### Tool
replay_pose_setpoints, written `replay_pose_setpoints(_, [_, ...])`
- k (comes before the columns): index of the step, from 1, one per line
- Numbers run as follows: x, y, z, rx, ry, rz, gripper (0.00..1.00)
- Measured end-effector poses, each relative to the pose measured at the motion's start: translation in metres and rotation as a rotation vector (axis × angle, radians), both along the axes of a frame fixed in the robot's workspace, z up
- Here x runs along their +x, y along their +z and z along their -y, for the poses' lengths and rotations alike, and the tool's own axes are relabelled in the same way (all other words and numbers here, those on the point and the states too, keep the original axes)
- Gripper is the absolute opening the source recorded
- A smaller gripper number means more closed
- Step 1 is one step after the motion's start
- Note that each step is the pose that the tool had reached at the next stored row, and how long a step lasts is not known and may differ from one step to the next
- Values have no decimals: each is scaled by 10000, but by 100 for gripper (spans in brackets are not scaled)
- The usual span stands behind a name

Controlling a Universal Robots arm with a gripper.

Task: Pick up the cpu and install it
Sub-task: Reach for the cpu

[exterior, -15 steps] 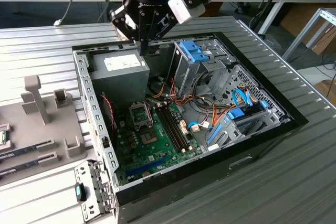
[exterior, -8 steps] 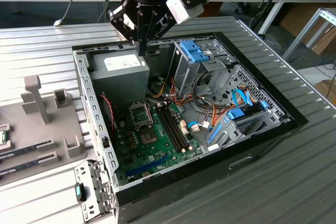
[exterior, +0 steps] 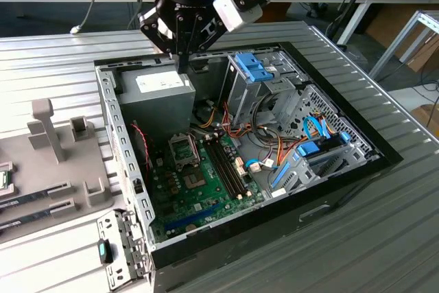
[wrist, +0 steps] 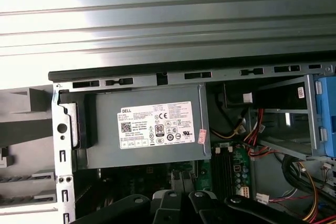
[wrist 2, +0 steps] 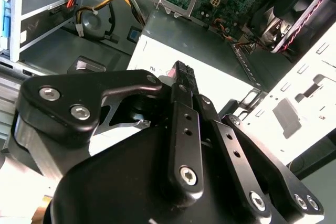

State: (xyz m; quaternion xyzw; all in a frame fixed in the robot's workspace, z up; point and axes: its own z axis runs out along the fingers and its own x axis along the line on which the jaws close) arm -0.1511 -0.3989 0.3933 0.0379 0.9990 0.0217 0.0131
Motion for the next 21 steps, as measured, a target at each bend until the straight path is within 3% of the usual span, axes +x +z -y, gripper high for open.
replay_pose_setpoints(21, [-76, 0, 0, 0, 0, 0, 11])
